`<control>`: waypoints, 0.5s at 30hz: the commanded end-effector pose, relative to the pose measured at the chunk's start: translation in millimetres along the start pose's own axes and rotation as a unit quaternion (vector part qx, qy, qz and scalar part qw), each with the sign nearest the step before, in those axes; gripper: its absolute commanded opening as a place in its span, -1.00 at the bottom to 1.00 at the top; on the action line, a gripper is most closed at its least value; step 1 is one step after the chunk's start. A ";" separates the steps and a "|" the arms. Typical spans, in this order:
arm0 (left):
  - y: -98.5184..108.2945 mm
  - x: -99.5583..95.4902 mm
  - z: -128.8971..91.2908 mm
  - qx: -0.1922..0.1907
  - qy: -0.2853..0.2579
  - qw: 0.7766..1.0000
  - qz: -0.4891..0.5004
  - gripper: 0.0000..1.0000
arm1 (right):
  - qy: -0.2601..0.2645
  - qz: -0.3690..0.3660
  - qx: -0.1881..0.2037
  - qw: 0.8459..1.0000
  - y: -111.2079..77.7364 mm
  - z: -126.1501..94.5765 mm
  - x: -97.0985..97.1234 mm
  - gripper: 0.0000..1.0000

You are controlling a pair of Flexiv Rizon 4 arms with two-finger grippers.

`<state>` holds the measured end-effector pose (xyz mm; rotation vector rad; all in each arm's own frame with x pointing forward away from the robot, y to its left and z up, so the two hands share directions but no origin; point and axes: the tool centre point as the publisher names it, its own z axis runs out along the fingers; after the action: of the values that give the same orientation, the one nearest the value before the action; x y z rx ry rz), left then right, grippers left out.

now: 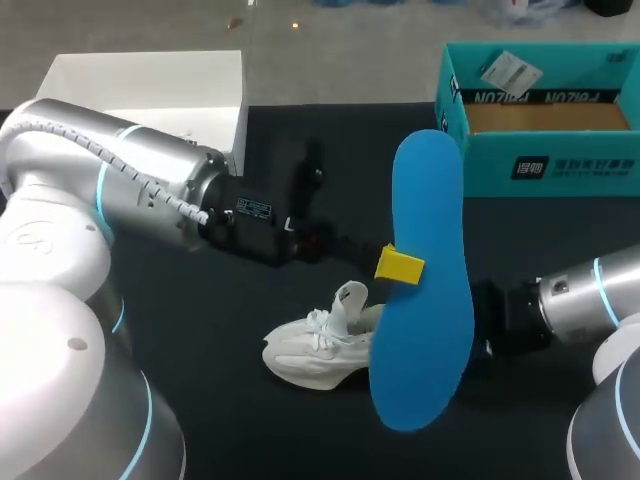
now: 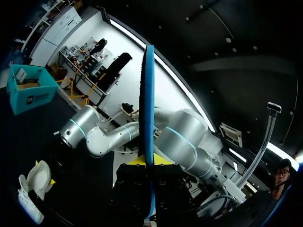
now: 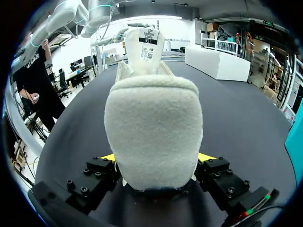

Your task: Take the shoe out of the shoebox, open the shoe tongue, remove and reinsert the insole, then place the shoe into the shoebox

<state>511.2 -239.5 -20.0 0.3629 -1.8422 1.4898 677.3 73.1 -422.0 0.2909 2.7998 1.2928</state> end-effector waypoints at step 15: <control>-0.7 33.5 -24.3 -0.009 -0.010 1.000 0.023 -1.00 | -0.001 0.000 0.001 1.000 0.8 -0.6 0.6 -1.00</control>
<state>500.3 -214.1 -1.5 0.3283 -1.8694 1.4946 677.3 73.1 -422.0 0.2909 2.7998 1.2928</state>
